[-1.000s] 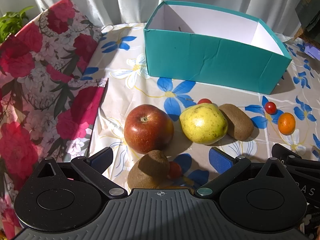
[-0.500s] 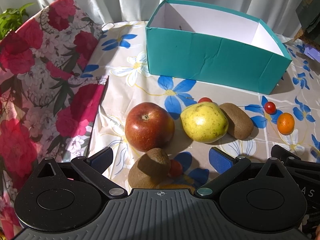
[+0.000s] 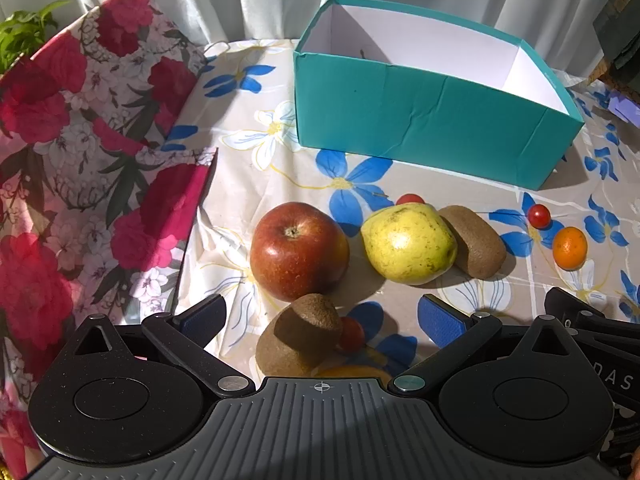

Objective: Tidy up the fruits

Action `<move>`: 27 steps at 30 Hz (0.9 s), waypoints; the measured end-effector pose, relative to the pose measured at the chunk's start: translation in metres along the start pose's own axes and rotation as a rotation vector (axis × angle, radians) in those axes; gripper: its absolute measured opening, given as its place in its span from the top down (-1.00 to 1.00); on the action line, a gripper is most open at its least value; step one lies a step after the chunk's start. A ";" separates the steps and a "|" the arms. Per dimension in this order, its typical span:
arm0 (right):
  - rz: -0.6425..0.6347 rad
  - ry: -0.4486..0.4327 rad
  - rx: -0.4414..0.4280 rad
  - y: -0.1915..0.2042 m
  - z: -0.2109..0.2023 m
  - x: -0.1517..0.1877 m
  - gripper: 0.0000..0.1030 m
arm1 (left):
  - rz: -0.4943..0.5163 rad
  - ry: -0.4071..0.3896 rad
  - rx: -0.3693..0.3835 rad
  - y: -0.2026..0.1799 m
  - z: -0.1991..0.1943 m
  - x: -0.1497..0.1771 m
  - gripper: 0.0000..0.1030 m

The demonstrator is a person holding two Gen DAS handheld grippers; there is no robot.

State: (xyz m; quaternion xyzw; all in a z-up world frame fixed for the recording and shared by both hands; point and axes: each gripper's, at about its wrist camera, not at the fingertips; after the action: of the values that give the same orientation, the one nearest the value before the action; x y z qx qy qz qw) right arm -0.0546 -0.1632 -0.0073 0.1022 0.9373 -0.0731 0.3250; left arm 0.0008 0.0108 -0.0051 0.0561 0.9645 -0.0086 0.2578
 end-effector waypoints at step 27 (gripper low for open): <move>0.002 0.004 -0.005 -0.001 0.001 -0.001 -1.00 | -0.013 0.014 -0.003 -0.001 0.001 0.001 -1.00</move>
State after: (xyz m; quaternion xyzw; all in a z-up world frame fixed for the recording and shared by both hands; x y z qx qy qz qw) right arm -0.0536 -0.1648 -0.0074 0.1025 0.9380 -0.0701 0.3237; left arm 0.0004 0.0100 -0.0065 0.0494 0.9666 -0.0086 0.2512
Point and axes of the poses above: each gripper's, at about its wrist camera, not at the fingertips, and z roughly the way its jaws point, y to its left, x to its underside, and after that the axes turned 1 degree about z, right-handed
